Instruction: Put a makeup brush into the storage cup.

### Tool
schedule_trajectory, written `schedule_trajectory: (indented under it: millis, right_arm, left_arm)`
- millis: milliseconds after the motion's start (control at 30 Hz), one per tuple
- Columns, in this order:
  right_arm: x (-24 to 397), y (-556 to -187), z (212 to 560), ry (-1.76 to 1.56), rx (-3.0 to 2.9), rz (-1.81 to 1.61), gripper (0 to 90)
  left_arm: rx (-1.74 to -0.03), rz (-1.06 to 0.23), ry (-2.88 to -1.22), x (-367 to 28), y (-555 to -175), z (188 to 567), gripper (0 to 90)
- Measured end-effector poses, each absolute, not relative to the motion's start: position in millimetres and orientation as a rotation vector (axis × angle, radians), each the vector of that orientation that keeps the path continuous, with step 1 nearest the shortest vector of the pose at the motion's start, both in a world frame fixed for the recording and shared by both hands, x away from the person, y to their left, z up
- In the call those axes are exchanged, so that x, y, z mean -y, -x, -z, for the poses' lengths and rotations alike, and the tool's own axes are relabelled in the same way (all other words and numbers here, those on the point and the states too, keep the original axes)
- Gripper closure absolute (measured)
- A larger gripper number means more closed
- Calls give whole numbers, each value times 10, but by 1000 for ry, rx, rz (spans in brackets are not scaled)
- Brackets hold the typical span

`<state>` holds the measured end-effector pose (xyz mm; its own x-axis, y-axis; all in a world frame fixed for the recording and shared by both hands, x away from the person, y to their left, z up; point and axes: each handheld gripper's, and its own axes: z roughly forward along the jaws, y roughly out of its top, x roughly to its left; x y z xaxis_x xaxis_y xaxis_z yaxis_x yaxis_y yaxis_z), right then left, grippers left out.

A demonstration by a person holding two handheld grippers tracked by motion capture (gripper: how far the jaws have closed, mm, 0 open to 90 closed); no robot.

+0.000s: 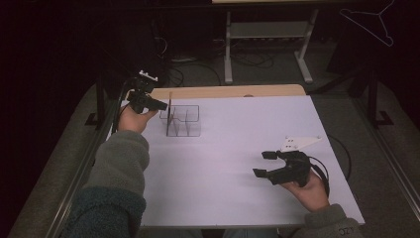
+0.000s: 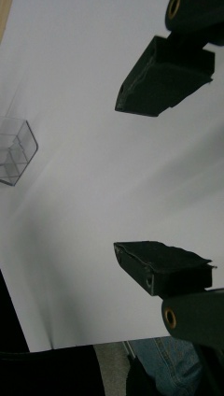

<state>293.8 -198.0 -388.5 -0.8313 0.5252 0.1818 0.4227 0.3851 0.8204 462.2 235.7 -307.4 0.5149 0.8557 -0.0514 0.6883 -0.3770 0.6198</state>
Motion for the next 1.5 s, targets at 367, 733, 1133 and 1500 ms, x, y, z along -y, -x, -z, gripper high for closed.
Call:
schedule_trajectory:
  millis: [367,733,1133,1500]
  right_arm:
    - [1999,-2942,3889,-888,-2510,-1423,255]
    - [2084,-2958,3892,-926,-2461,-1400,254]
    - [2180,-2967,3907,-974,-2423,-1379,247]
    - [2246,-2957,3893,-998,-2386,-1365,243]
  left_arm:
    - [-1202,-341,-2141,-2402,-4513,3082,651]
    - [-1146,-324,-2097,-2471,-4357,3070,618]
    - [-1122,-310,-2076,-2582,-4240,3194,527]
    - [-1098,-320,-2048,-2614,-4093,3160,453]
